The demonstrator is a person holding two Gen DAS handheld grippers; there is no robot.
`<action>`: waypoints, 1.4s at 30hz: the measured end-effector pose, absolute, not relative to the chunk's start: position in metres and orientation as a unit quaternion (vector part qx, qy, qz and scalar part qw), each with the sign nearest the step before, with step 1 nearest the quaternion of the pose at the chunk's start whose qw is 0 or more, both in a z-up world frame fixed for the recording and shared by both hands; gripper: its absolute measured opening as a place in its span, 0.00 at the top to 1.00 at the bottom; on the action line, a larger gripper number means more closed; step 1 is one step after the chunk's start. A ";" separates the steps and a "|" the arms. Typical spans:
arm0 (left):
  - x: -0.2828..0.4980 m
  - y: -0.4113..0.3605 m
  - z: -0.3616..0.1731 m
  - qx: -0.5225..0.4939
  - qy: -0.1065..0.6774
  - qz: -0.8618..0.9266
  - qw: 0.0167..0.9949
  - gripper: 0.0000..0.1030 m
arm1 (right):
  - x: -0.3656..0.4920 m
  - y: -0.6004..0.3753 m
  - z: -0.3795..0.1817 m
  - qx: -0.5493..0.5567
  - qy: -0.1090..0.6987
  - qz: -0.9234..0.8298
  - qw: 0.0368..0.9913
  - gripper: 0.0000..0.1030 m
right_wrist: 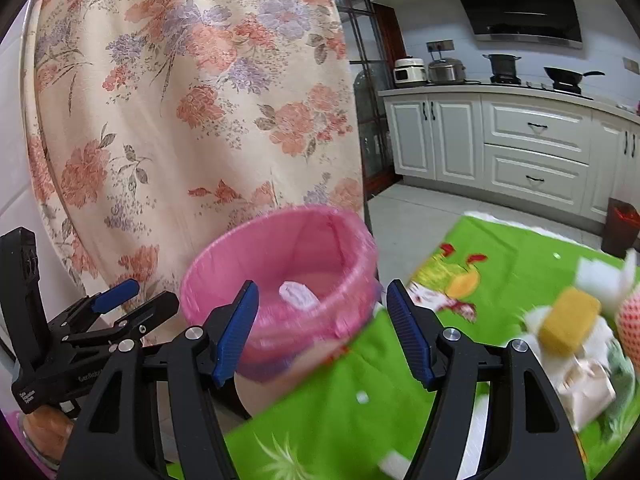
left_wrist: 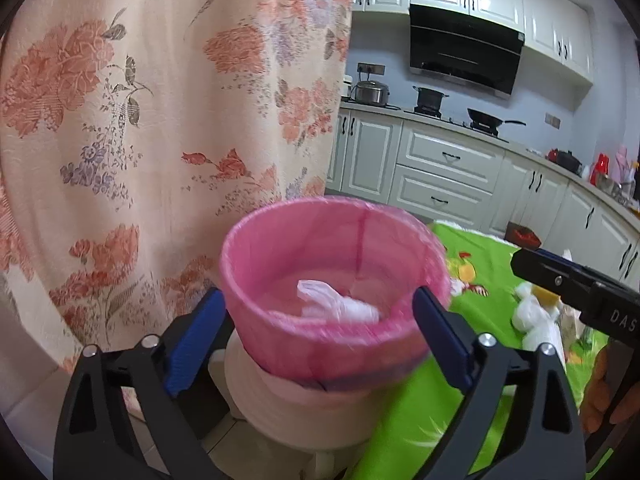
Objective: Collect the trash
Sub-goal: 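Grasp the yellow sponge with the right tool while the left tool grasps the L-shaped foam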
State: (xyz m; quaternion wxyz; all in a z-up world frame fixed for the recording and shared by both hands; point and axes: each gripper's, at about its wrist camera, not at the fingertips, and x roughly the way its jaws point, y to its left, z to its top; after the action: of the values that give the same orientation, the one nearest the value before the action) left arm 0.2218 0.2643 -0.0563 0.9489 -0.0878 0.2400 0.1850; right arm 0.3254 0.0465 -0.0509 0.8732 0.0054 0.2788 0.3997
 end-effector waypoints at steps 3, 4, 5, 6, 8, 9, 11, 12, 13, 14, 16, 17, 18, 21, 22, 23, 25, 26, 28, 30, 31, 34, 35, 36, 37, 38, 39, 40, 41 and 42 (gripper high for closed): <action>0.216 0.244 -0.061 -0.080 0.248 0.182 0.948 0.09 | 0.318 0.026 -0.055 0.008 0.281 0.389 0.877 0.37; 0.214 0.240 -0.063 -0.079 0.250 0.180 0.948 0.09 | 0.316 0.021 -0.055 0.012 0.283 0.387 0.878 0.37; 0.212 0.234 -0.064 -0.079 0.251 0.178 0.948 0.09 | 0.314 0.013 -0.056 0.016 0.283 0.385 0.878 0.37; 0.210 0.228 -0.066 -0.079 0.253 0.176 0.948 0.09 | 0.310 0.004 -0.057 0.020 0.283 0.381 0.880 0.37; 0.207 0.218 -0.070 -0.080 0.255 0.168 0.949 0.09 | 0.305 -0.012 -0.058 0.025 0.282 0.374 0.883 0.37; 0.205 0.211 -0.072 -0.080 0.258 0.162 0.949 0.09 | 0.303 -0.018 -0.058 0.027 0.282 0.371 0.884 0.37; 0.202 0.201 -0.076 -0.080 0.263 0.153 0.949 0.09 | 0.296 -0.036 -0.061 0.034 0.283 0.362 0.887 0.37; 0.201 0.192 -0.078 -0.076 0.268 0.143 0.950 0.09 | 0.292 -0.044 -0.063 0.037 0.284 0.358 0.889 0.37; 0.201 0.185 -0.080 -0.072 0.270 0.138 0.950 0.09 | 0.288 -0.054 -0.066 0.041 0.286 0.351 0.891 0.36; 0.200 0.178 -0.082 -0.067 0.273 0.133 0.950 0.09 | 0.283 -0.063 -0.069 0.042 0.287 0.344 0.893 0.36; 0.201 0.162 -0.085 -0.061 0.278 0.117 0.951 0.09 | 0.276 -0.080 -0.075 0.043 0.290 0.330 0.898 0.36; 0.201 0.154 -0.087 -0.060 0.280 0.108 0.952 0.09 | 0.273 -0.088 -0.077 0.043 0.291 0.324 0.899 0.36; 0.202 0.145 -0.088 -0.057 0.282 0.100 0.953 0.09 | 0.270 -0.096 -0.079 0.043 0.291 0.318 0.901 0.36; 0.206 0.121 -0.092 -0.046 0.286 0.079 0.954 0.09 | 0.263 -0.123 -0.086 0.043 0.294 0.293 0.909 0.36; 0.208 0.115 -0.093 -0.044 0.288 0.073 0.954 0.09 | 0.262 -0.130 -0.088 0.044 0.295 0.287 0.910 0.36; 0.210 0.106 -0.095 -0.041 0.291 0.066 0.954 0.09 | 0.260 -0.140 -0.091 0.044 0.297 0.277 0.913 0.36; 0.214 0.092 -0.096 -0.036 0.295 0.051 0.953 0.09 | 0.257 -0.154 -0.096 0.044 0.300 0.261 0.917 0.35; 0.217 0.086 -0.097 -0.032 0.296 0.045 0.953 0.09 | 0.257 -0.163 -0.099 0.046 0.303 0.251 0.918 0.35; 0.221 0.071 -0.100 -0.025 0.299 0.033 0.953 0.09 | 0.257 -0.178 -0.104 0.053 0.307 0.232 0.922 0.35; 0.225 0.057 -0.102 -0.019 0.303 0.022 0.952 0.09 | 0.259 -0.197 -0.110 0.065 0.314 0.204 0.925 0.35; 0.227 0.052 -0.103 -0.015 0.305 0.018 0.952 0.09 | 0.260 -0.205 -0.112 0.071 0.317 0.191 0.926 0.34; 0.231 0.039 -0.107 -0.008 0.307 0.011 0.952 0.09 | 0.266 -0.233 -0.120 0.091 0.331 0.154 0.927 0.33; 0.233 0.036 -0.108 -0.007 0.308 0.009 0.951 0.09 | 0.268 -0.240 -0.122 0.098 0.334 0.145 0.926 0.32; 0.234 0.034 -0.109 -0.006 0.309 0.009 0.951 0.09 | 0.270 -0.248 -0.125 0.106 0.340 0.133 0.925 0.32; 0.237 0.032 -0.110 -0.005 0.310 0.008 0.951 0.09 | 0.273 -0.253 -0.127 0.110 0.344 0.126 0.924 0.31; 0.239 0.031 -0.111 -0.005 0.312 0.008 0.950 0.09 | 0.276 -0.258 -0.129 0.115 0.350 0.118 0.922 0.29; 0.242 0.032 -0.112 -0.006 0.313 0.008 0.950 0.09 | 0.279 -0.261 -0.131 0.116 0.355 0.109 0.921 0.29; 0.244 0.032 -0.113 -0.007 0.315 0.008 0.949 0.09 | 0.282 -0.263 -0.132 0.115 0.358 0.104 0.921 0.29; 0.245 0.032 -0.113 -0.009 0.316 0.009 0.949 0.09 | 0.285 -0.263 -0.133 0.113 0.362 0.102 0.920 0.29; 0.248 0.032 -0.114 -0.010 0.317 0.010 0.948 0.09 | 0.289 -0.262 -0.135 0.108 0.366 0.099 0.919 0.29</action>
State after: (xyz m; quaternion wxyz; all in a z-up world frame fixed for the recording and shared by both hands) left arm 0.2476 0.0319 -0.1139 0.9483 -0.0095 0.3171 0.0104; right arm 0.2888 -0.2624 -0.1345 0.9191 0.1077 0.3659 0.0987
